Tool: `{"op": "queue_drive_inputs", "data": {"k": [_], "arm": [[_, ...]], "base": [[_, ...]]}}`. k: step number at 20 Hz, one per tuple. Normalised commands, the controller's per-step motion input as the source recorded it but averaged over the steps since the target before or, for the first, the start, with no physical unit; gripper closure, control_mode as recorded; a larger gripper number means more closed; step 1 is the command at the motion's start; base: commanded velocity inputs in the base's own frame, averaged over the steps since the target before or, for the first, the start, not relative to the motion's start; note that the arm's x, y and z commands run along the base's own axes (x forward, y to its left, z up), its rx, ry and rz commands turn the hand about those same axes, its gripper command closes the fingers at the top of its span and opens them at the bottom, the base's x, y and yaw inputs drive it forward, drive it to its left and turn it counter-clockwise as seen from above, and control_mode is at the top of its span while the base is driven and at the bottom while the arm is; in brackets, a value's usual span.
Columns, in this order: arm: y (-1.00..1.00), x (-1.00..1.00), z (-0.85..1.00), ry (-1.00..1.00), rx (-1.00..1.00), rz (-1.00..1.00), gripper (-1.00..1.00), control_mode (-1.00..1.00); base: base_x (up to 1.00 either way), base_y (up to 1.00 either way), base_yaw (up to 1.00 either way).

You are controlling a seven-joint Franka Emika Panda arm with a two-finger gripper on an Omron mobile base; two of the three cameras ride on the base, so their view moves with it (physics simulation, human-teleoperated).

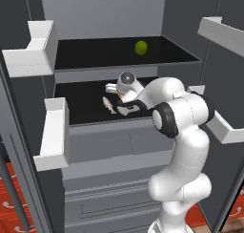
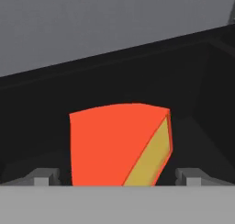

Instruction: Take the cheese, fish, and lime from the fridge and place them on the plate on the dining counter to create an appetizer plate.

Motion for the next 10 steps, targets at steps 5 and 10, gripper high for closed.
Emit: {"op": "queue_drive_inputs", "data": {"k": [5,10], "arm": [[0.00,0.04,-0.50,0.00,0.00,-0.06,-1.00,-1.00],[-0.12,0.00,-0.62,-0.02,0.00,-0.10,-1.00,-1.00]], "base": [[0.00,0.00,0.00],[0.00,0.00,0.00]]}}
